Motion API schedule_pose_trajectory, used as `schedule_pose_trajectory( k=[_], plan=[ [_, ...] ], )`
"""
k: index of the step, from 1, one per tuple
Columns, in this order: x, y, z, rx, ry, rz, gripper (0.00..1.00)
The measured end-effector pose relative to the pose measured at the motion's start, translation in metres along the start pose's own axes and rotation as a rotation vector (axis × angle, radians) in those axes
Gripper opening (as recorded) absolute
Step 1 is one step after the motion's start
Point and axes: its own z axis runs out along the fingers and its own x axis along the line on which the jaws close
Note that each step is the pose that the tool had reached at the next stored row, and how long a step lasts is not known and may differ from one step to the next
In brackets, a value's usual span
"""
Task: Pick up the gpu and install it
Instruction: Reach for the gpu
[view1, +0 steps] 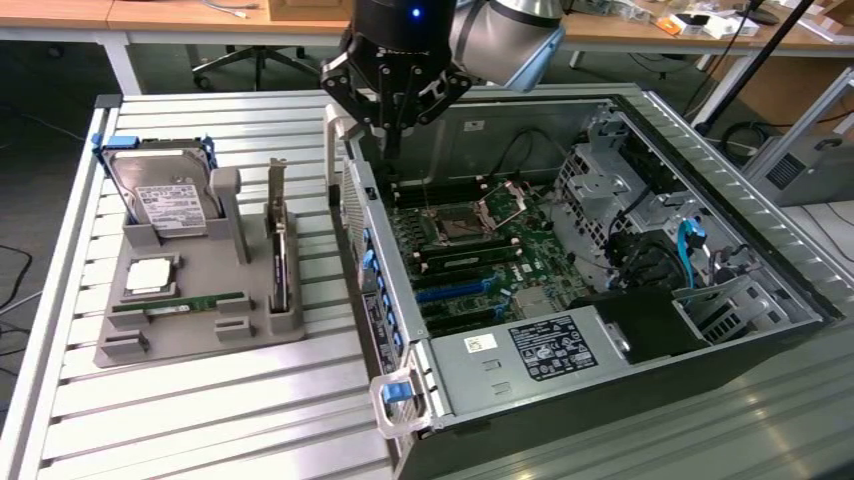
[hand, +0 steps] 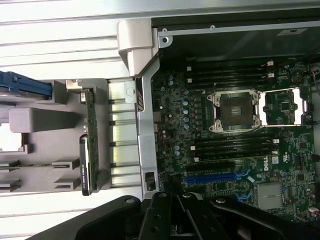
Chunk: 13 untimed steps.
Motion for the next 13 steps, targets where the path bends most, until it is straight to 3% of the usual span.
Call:
schedule_pose_trajectory(
  k=[13],
  plan=[
    [0.0042, -0.0003, -0.0001, 0.0000, 0.0000, 0.000, 0.11]
  ],
)
